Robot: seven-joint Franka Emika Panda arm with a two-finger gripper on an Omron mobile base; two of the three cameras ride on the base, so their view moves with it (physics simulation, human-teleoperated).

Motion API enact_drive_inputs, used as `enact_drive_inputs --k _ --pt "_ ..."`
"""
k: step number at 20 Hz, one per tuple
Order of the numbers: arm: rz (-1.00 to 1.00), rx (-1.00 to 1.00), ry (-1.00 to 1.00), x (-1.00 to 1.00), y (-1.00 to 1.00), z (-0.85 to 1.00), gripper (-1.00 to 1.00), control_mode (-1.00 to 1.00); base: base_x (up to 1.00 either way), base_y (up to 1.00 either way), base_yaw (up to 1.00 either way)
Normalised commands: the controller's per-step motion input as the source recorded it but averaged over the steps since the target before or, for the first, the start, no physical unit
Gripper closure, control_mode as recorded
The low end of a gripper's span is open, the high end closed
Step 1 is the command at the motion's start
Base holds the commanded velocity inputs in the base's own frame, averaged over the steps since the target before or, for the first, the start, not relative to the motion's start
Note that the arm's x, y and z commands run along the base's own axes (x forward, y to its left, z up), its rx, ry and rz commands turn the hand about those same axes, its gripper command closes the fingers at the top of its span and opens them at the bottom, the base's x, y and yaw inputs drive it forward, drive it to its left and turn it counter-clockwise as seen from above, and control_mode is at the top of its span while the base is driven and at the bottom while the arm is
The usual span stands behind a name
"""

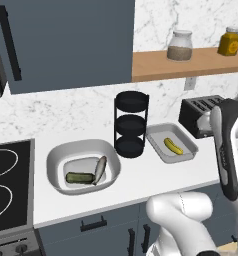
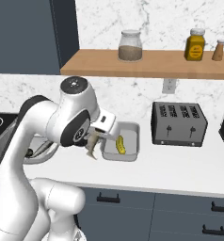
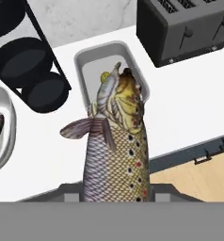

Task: Place one cucumber and one fish in each tupperware on the nearby counter, to pack two identical lunches.

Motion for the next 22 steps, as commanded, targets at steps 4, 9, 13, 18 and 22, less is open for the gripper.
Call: enact_drive_inputs --k 4,9,13,18,22 --pt "0.06 0.0 0.26 0.89 -0.02 -0.55 1.0 -1.0 0.0 0.0 0.0" --pt "0.1 0.0 0.17 0.82 -0.03 -0.46 1.0 -1.0 0.0 0.0 0.0" --pt "0.05 0.0 0.02 0.6 0.0 -0.55 1.0 -1.0 0.0 0.0 0.0" --pt "0.04 0.0 0.0 0.67 0.0 -0.54 1.0 -1.0 0.0 0.0 0.0" --pt "0.05 0.0 0.0 0.58 -0.09 -0.52 1.0 -1.0 0.0 0.0 0.0"
